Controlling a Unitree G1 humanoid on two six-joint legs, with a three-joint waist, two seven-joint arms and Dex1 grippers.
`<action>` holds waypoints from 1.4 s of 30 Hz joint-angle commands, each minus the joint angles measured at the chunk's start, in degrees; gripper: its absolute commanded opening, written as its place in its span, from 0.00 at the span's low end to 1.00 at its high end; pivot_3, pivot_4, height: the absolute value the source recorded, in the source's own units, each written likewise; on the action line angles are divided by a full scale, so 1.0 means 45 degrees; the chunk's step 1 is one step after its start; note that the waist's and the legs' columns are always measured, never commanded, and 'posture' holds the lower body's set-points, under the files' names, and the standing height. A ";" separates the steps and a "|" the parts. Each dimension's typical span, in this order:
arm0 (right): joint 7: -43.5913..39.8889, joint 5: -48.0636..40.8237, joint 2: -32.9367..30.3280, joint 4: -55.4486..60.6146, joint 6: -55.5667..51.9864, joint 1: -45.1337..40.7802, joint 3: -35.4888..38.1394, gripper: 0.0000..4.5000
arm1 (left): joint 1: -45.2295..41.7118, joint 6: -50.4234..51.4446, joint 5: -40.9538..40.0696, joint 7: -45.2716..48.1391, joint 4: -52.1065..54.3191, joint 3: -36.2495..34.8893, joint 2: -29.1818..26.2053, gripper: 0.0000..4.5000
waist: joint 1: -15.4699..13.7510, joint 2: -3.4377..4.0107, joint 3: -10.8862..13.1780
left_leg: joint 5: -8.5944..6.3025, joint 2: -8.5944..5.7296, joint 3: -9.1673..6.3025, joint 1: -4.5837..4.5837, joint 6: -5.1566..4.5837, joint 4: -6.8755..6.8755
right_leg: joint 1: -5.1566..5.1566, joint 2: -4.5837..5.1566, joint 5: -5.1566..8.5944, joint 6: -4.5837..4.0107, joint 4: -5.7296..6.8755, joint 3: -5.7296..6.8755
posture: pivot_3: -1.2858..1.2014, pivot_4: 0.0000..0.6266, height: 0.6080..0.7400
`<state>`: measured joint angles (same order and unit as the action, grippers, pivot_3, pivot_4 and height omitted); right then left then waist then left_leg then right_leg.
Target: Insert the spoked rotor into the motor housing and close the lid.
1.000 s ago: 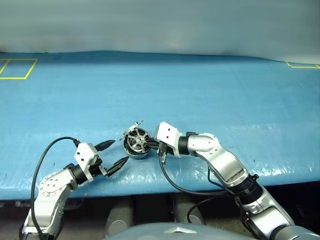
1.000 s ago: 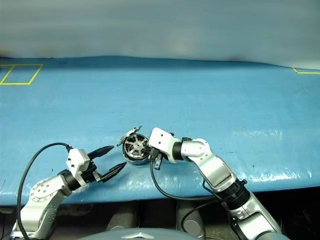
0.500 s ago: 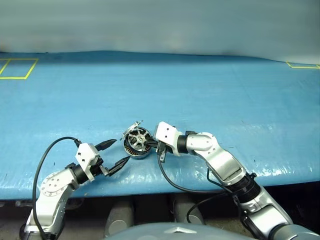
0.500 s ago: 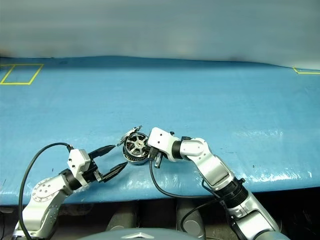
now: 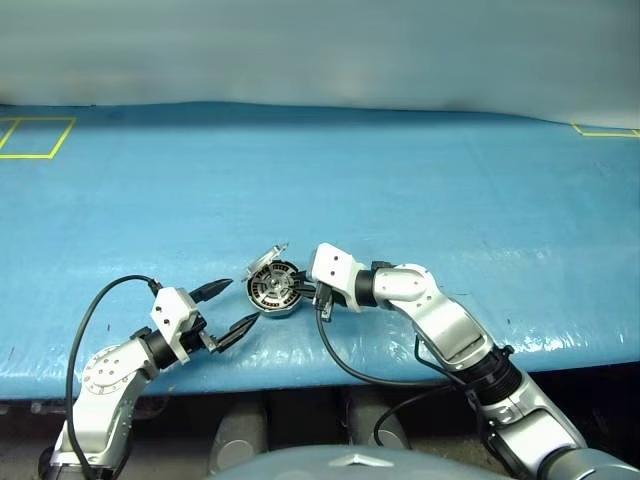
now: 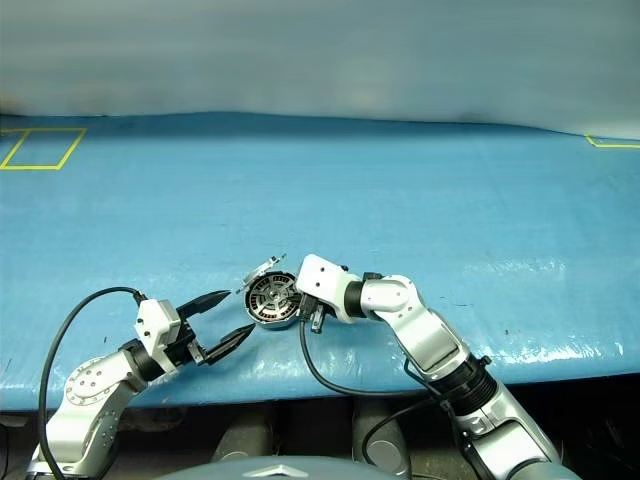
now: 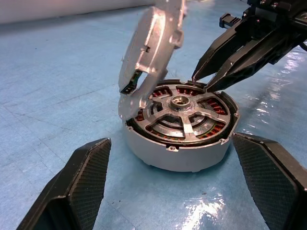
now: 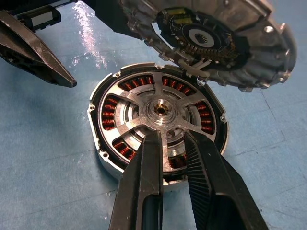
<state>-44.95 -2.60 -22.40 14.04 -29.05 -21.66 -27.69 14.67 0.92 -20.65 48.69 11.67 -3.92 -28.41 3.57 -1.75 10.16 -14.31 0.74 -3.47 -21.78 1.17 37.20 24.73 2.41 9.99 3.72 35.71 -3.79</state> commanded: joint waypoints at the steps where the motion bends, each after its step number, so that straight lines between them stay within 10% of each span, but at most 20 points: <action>1: 0.0057 -0.0379 0.0156 0.0679 0.0180 -0.0073 0.0591 0.18 | -0.0008 -0.0233 -0.0004 -0.0029 0.0122 -0.0080 -0.0005 0.98 | 0.0000 0.0000 0.0000 | 0.0000 0.0000 0.0000 0.0000 0.0000 0.0000 | 0.0000 0.0000 0.0000 0.0000 0.0000 0.0000 | 0.52 0.24 1.00; 9: 0.0356 -0.1208 0.1382 -0.0426 0.0144 0.0008 0.1050 0.01 | -0.0090 -0.0256 0.0011 -0.0060 0.0076 -0.0105 -0.0001 0.98 | 0.0007 0.0000 -0.0001 | 0.0000 0.0001 -0.0001 0.0007 0.0000 0.0000 | -0.0003 -0.0002 0.0000 0.0000 0.0007 0.0000 | 0.52 0.24 1.00; 25: 0.0720 -0.0529 0.1802 -0.2251 -0.0082 0.0398 0.0326 0.01 | 0.0027 -0.0282 -0.0264 -0.0566 0.0363 -0.0552 0.0128 0.98 | 0.0011 0.0001 -0.0014 | 0.0000 0.0001 -0.0001 0.0028 0.0000 0.0004 | -0.0020 -0.0002 -0.0001 -0.0001 0.0011 -0.0002 | 0.52 0.24 1.00; 39: 0.1784 -0.2160 0.1412 0.1337 -0.0422 0.1041 0.3100 0.01 | -0.0361 0.1307 -0.0541 -0.0765 0.0235 -0.1168 -0.0853 0.98 | 0.0018 0.0002 -0.0010 | 0.0000 0.0001 -0.0007 0.0018 0.0000 0.0003 | -0.0013 -0.0004 0.0001 -0.0003 0.0013 0.0000 | 0.52 0.24 1.00; 42: 0.2378 -0.1957 0.0924 0.1631 -0.0523 0.1301 0.3627 0.00 | -0.0804 0.1863 -0.0616 -0.1474 -0.0122 -0.1510 -0.0809 0.84 | -0.0004 0.0010 -0.0004 | 0.0000 -0.0002 -0.0003 0.0017 0.0000 0.0002 | -0.0013 -0.0001 0.0002 -0.0004 0.0008 -0.0002 | 0.52 0.24 1.00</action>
<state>-35.82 -11.76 -17.81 18.55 -31.37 -15.88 -13.78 12.37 8.50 -23.01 43.53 11.04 -9.09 -32.21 3.55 -1.70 10.14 -14.31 0.73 -3.48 -21.70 1.17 37.21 24.67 2.41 10.00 3.70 35.74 -3.81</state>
